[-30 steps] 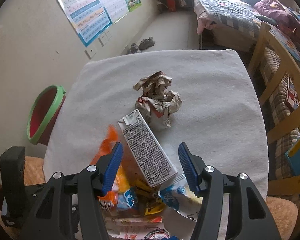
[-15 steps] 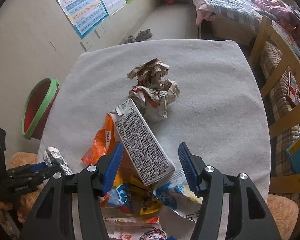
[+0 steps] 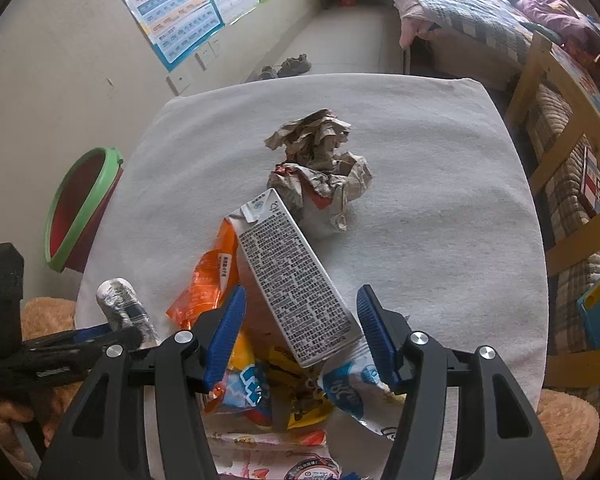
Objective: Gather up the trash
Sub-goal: 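Grasp the silver-patterned paper cup with the left gripper while the right gripper grasps the milk carton, then carry the paper cup over the bin with the left gripper while the right gripper carries the carton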
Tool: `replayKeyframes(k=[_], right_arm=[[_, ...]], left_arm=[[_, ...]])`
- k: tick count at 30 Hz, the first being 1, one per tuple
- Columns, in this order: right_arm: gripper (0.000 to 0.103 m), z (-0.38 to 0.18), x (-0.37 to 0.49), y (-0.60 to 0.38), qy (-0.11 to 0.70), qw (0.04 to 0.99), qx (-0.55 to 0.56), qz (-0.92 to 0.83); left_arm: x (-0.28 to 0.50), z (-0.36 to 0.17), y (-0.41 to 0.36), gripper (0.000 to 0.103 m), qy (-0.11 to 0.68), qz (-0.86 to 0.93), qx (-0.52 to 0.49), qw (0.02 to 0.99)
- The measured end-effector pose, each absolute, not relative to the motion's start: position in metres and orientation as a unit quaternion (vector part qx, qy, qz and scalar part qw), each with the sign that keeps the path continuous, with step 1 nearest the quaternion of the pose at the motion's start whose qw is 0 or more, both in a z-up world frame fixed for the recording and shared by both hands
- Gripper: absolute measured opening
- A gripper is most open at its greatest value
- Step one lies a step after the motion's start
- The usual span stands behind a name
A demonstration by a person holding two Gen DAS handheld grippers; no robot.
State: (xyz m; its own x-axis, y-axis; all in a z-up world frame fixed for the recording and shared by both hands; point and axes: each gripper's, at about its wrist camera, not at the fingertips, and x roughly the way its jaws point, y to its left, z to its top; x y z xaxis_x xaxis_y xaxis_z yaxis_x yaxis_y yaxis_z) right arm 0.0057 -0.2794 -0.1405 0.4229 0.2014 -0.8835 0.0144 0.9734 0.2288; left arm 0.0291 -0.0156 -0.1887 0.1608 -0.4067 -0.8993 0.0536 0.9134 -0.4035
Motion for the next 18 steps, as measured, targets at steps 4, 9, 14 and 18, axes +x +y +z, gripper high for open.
replayKeyframes(k=[4,9,14,18], right_arm=[[0.056,-0.141,0.008,-0.283,0.535,0.837,0.104,0.055],[0.056,-0.145,0.022,-0.28,0.55,0.83,0.068,0.06],[0.056,-0.153,0.026,-0.274,0.564,0.82,0.064,0.076],[0.056,-0.165,0.027,-0.266,0.578,0.812,0.043,0.075]], left_arm=[[0.026,-0.18,-0.011,0.052,0.619,-0.152,-0.132,0.759],[0.026,-0.165,-0.001,0.052,0.598,-0.138,-0.115,0.781],[0.026,-0.152,0.008,0.052,0.577,-0.122,-0.098,0.801],[0.028,-0.152,0.011,0.052,0.577,-0.116,-0.102,0.802]])
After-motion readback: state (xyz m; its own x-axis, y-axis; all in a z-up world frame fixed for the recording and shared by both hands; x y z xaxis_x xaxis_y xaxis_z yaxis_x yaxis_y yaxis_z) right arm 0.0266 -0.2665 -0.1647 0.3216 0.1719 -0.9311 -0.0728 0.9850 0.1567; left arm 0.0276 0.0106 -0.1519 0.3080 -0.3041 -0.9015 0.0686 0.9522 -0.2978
